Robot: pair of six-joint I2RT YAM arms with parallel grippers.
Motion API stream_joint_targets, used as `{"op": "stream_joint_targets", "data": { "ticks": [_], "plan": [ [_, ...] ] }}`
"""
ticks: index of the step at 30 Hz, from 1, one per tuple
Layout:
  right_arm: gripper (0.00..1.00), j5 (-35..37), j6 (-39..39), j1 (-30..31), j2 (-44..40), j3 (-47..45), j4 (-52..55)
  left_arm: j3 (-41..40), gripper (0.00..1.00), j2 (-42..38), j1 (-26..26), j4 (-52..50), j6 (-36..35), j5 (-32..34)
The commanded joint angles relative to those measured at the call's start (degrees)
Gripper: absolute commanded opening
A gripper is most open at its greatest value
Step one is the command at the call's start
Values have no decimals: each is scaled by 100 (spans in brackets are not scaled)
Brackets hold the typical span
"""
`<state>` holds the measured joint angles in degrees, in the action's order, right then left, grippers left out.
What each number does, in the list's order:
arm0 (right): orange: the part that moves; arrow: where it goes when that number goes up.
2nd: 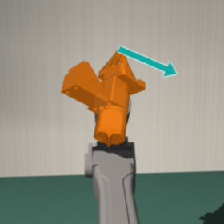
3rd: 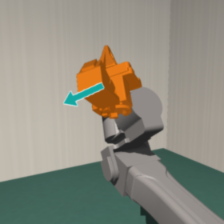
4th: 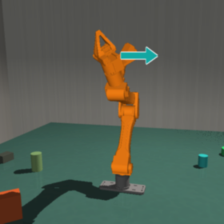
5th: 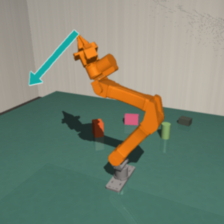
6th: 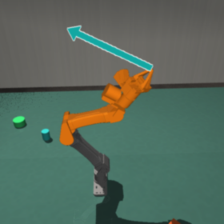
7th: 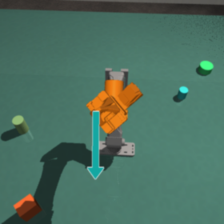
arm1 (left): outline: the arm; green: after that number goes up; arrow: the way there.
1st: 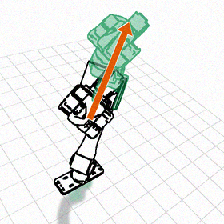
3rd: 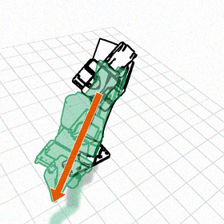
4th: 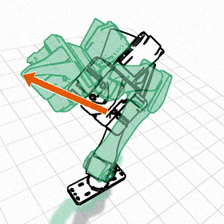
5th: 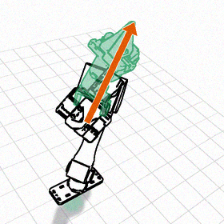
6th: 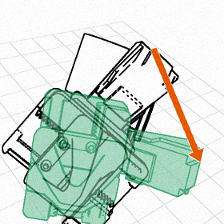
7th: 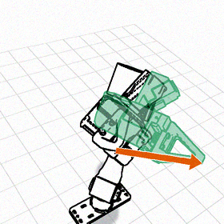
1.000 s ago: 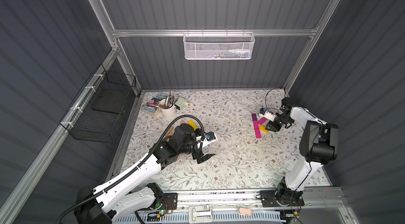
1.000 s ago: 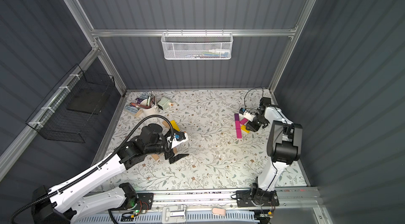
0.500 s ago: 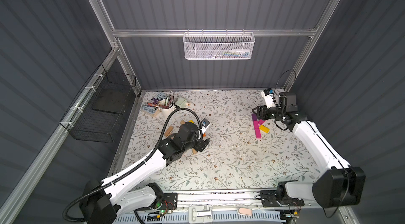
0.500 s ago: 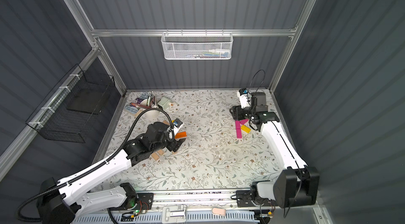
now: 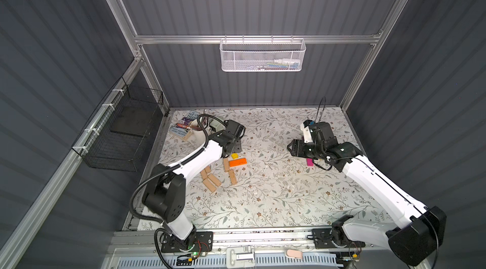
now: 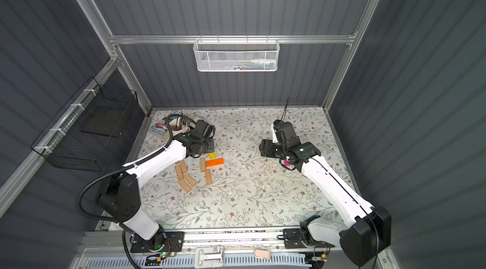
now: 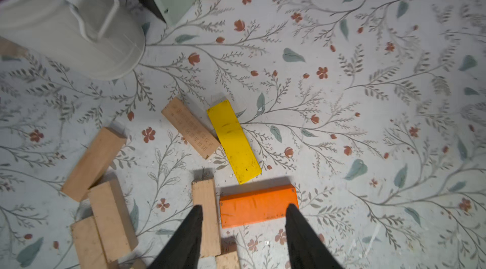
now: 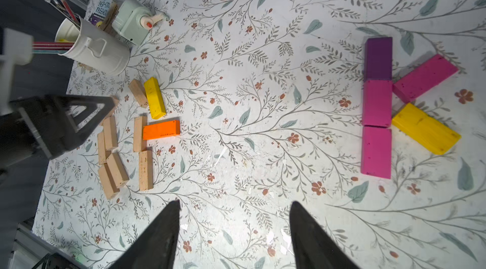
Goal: Assemble the letter k with building blocks
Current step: Pick up the building block from the center of the board.
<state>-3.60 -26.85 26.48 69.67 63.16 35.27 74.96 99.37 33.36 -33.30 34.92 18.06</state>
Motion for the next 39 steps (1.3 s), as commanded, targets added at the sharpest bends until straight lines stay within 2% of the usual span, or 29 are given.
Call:
{"op": "stream_joint_targets", "data": {
  "ticks": [1, 7, 10, 18, 26, 36, 39],
  "plan": [
    [68, 162, -81, 41, -35, 179, 290, 410, 52, 532, -5, -654, 894, -3],
    [70, 141, -33, 42, -79, 198, 419, 1006, 52, 1310, -12, -902, 1307, 242],
    [71, 149, 63, 44, -127, 253, 610, 1050, 52, 1422, -77, -882, 1272, 536],
    [73, 10, 193, 50, -145, 259, 829, 925, 52, 1442, -594, -606, 1103, 797],
    [74, -160, 68, 131, -200, 168, 781, 1012, 50, 1714, -963, -386, 853, 493],
    [76, -163, 44, 246, -95, 258, 846, 848, 48, 1856, -1077, -67, 740, 174],
    [76, -136, 44, 267, -89, 269, 848, 818, 44, 1859, -1086, -39, 733, 85]
  ]
}}
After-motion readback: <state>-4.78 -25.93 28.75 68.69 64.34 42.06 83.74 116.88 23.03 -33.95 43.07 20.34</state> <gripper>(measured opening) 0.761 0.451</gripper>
